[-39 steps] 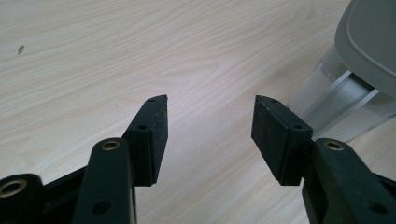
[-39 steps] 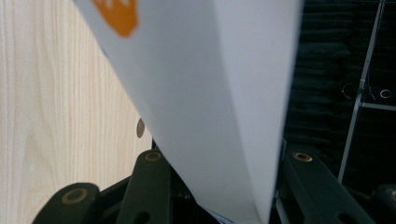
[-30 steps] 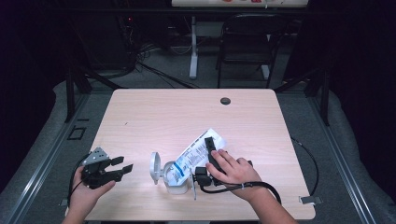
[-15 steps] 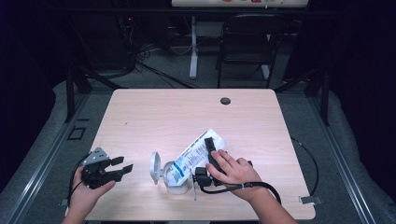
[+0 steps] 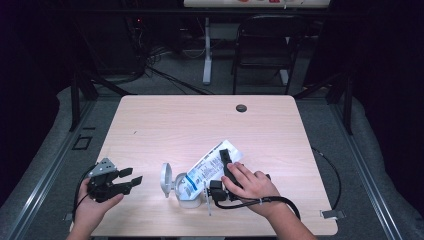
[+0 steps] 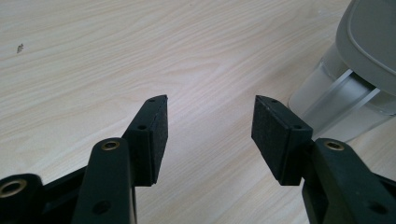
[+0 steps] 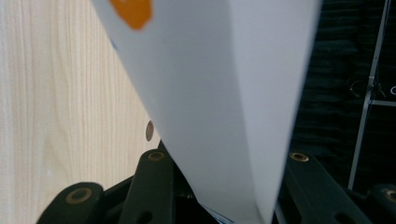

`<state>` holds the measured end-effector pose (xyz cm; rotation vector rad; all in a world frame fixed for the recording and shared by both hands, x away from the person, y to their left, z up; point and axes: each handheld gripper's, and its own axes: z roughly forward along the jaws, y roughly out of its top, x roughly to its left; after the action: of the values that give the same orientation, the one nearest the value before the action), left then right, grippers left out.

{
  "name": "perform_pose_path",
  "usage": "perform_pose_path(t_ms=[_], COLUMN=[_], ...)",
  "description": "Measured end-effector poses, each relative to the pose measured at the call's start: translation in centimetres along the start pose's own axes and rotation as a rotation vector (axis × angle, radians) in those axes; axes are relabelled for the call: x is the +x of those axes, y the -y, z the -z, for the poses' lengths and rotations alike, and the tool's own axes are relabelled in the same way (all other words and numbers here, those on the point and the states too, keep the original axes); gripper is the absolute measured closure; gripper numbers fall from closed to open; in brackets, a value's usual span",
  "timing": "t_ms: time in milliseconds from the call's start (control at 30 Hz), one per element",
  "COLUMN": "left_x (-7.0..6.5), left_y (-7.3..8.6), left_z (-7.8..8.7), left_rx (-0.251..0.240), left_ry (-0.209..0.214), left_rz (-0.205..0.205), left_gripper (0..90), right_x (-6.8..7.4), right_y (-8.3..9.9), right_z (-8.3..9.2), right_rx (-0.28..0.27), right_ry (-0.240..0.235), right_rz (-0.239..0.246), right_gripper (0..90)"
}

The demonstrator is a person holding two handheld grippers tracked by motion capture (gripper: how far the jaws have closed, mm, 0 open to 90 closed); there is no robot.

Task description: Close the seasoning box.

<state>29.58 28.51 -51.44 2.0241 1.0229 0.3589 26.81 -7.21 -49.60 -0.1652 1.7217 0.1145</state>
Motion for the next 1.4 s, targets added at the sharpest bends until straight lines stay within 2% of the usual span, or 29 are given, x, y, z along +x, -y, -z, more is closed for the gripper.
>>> perform_pose_path(t_ms=[167,333,500,533,700,833,867,933,967,1100,1333,1367,1400], left_x=[0.0,0.0,0.0,0.0,0.0,0.0,0.0,0.0,0.0,0.0,0.0,0.0,0.0], left_y=[0.0,0.0,0.0,0.0,0.0,0.1,0.1,0.1,0.0,0.1,0.1,0.1,0.1], left_z=[0.0,0.0,0.0,0.0,0.0,-0.1,0.0,-0.1,0.0,-0.1,-0.1,-0.1,-0.1], left_rx=[0.001,0.001,0.004,0.004,0.003,-0.001,0.000,0.002,0.012,0.005,0.002,0.003,-0.002], left_ry=[0.000,0.000,-0.001,-0.001,0.000,-0.003,-0.001,-0.002,0.001,0.000,0.001,-0.001,-0.001], left_rz=[0.000,-0.001,0.000,0.000,0.001,0.002,0.001,0.003,0.000,0.002,0.003,0.003,0.004], left_gripper=[46.6,46.6,46.6,46.6,46.6,46.6,46.6,46.6,46.6,46.6,46.6,46.6,46.6], right_x=[0.2,0.2,0.4,0.3,0.6,1.0,1.1,1.3,1.3,1.5,1.9,1.9,2.1], right_y=[0.1,0.0,0.1,0.1,0.3,0.5,0.5,0.6,0.6,0.8,0.9,0.9,1.0], right_z=[0.0,0.2,0.2,0.3,0.3,0.2,0.3,0.2,0.3,0.3,0.3,0.4,0.3], right_rx=[-0.023,-0.013,-0.021,-0.007,-0.016,-0.018,-0.005,-0.021,-0.007,-0.021,-0.024,-0.012,-0.018], right_ry=[0.003,-0.009,-0.022,-0.027,-0.041,-0.060,-0.068,-0.080,-0.090,-0.101,-0.139,-0.148,-0.155], right_rz=[-0.033,-0.053,-0.109,-0.105,-0.145,-0.197,-0.198,-0.231,-0.233,-0.302,-0.396,-0.399,-0.427], right_gripper=[68.5,69.2,69.9,70.0,70.5,71.5,71.8,72.4,72.5,73.0,73.6,73.7,73.8])
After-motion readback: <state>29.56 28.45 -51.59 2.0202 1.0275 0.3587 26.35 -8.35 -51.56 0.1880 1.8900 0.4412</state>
